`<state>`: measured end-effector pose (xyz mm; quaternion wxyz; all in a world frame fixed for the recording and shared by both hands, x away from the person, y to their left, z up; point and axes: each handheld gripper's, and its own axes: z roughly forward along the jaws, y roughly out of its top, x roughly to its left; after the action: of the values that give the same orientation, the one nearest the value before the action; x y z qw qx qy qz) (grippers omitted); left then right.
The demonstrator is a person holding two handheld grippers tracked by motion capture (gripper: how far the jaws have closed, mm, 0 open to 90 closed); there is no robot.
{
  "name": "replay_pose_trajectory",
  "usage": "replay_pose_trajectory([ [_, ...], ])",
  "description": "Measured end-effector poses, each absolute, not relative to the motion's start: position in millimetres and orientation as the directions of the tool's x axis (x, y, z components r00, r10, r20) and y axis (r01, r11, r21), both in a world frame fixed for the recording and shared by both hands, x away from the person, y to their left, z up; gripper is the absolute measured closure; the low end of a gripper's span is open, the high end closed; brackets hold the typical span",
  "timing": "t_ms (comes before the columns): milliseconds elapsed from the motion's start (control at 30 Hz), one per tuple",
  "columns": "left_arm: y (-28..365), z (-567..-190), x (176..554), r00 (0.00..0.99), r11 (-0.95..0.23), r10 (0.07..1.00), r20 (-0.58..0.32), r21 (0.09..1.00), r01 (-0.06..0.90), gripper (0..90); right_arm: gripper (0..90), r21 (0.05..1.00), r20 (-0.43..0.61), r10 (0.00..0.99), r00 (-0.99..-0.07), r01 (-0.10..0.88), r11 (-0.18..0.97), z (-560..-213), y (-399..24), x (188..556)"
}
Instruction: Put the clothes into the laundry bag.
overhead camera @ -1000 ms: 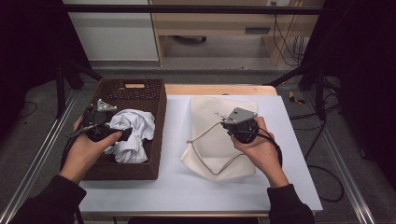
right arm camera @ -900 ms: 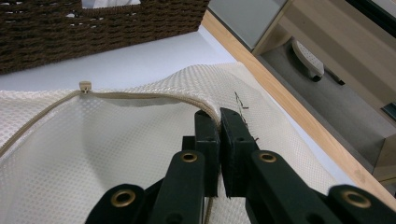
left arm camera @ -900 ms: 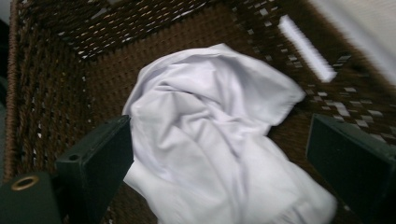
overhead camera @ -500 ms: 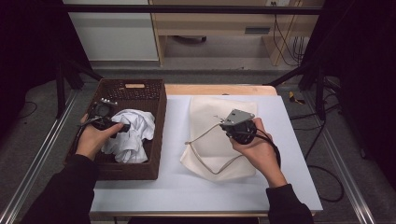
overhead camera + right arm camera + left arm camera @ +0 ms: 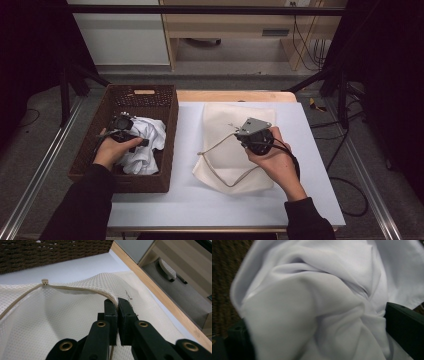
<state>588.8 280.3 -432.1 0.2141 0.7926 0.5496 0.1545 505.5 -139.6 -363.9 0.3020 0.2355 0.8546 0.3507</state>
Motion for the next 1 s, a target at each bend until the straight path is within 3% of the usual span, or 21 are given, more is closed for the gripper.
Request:
replay_pose_trajectory([
  [267,275,-436,591,0.362,-0.336,0.931,0.04,0.48,0.81,3.2,86.9,0.743,-0.348,0.618,-0.705,0.194,0.64,-365,-140,506],
  [633,278,-428,589,0.364,-0.348,0.93,0.059,0.462,0.816,48.9,86.9,0.742,-0.35,0.614,-0.708,0.191,0.643,-365,-140,506],
  [800,273,-411,583,0.383,-0.377,0.919,0.094,0.494,0.784,52.4,86.9,0.746,-0.345,0.619,-0.705,0.194,0.637,-365,-142,506],
  [1000,280,-386,577,0.358,-0.339,0.928,0.098,0.617,0.71,52.8,87.0,0.747,-0.347,0.622,-0.702,0.194,0.636,-364,-143,506],
])
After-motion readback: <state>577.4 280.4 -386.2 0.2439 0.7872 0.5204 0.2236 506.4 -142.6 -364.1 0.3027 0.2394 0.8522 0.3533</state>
